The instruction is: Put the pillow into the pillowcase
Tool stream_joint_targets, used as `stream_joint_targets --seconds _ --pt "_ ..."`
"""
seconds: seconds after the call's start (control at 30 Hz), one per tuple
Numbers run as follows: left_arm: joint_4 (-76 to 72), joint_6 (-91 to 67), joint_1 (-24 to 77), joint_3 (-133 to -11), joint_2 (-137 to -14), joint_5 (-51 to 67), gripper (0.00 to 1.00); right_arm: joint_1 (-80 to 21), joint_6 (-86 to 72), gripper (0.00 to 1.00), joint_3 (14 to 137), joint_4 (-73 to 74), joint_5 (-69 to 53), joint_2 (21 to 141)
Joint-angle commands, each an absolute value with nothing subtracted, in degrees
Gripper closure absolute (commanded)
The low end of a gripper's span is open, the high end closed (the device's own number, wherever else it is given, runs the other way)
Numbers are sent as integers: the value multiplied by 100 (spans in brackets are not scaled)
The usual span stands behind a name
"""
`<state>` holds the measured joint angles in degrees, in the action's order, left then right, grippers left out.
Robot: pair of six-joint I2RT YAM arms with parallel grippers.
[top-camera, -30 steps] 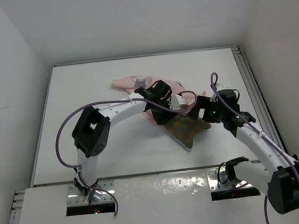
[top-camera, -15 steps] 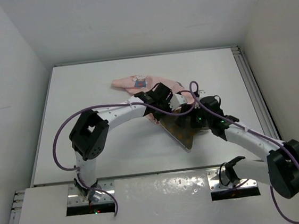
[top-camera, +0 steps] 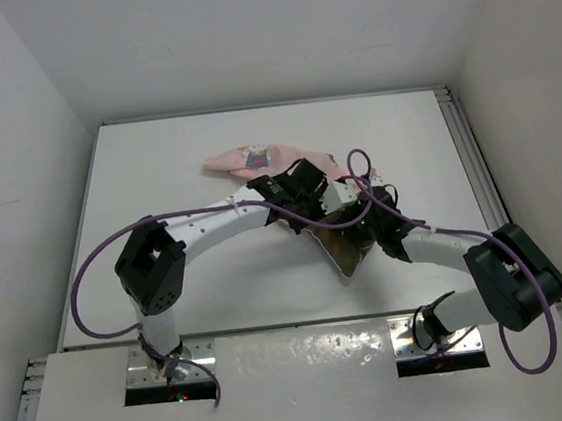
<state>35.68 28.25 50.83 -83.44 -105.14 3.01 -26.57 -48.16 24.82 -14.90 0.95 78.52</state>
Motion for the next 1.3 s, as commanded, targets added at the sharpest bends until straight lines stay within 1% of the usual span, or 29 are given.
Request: stream_joint_targets --seconds 0.0,0.03,0.13,0.17,0.23,0.27,0.37,0.47,0.6,0.63,0.77,0.87,0.97,1.0,1.1,1.17,1.2,1.23,1.27 --pt "3840 2786 5221 -8587 -9932 773 100 -2619 -5651 96 2504 -2663 -456 7911" --pt "3893 2873 5247 -8622 -9888 765 100 -2619 -5677 100 2618 -2628 -457 7658" --pt "3999 3136 5361 -8648 -9721 519 100 -2602 -5625 100 2829 -2479 -300 7174" --pt "4069 3190 5405 -8692 -9703 440 100 -2593 -5599 100 2874 -2444 -177 6798" --pt "4157 3295 5432 -8858 -9694 413 100 -2593 -5511 100 3057 -2391 -71 6444" --pt "4270 3322 5466 -8938 -9677 465 100 -2593 -5485 100 3146 -2338 -18 6112" --pt "4570 3375 5502 -9438 -9677 746 100 -2671 -5344 100 3497 -1857 324 5619" --pt "4921 3358 5528 -10071 -9729 1211 100 -2829 -5247 100 3691 -1706 466 5423" --pt "5185 3174 5581 -10634 -9826 2177 100 -3102 -5299 100 3543 -1705 737 5571" --pt "5194 3095 5572 -10774 -9844 2658 100 -3163 -5422 100 3472 -1740 825 5598" --pt "5019 2787 5581 -11126 -10036 3479 100 -3558 -5625 100 3033 -2214 1186 5660" --pt "4756 2479 5572 -11364 -10151 3507 100 -3787 -5520 100 3041 -1962 1466 5713" --pt "4483 2014 5572 -11435 -10213 3113 100 -4059 -5432 100 3085 -1653 2028 5722" --pt "4369 1926 5572 -11426 -10213 2850 100 -4113 -5414 100 3015 -1678 2126 5696" --pt "4298 1793 5581 -11461 -10257 2584 100 -4201 -5335 100 2979 -1740 2293 5704" --pt "4298 1845 5590 -11566 -10301 2461 100 -4271 -5230 100 3171 -1426 2425 5765" --pt "4341 1881 5590 -11749 -10318 2348 100 -4306 -5055 96 3277 -1250 2521 5809" --pt "4359 1924 5572 -11847 -10344 2251 100 -4402 -4949 86 3409 -1004 2644 5827" --pt "4385 1994 5572 -12022 -10353 2137 100 -4473 -4644 54 3610 -602 2889 5871"
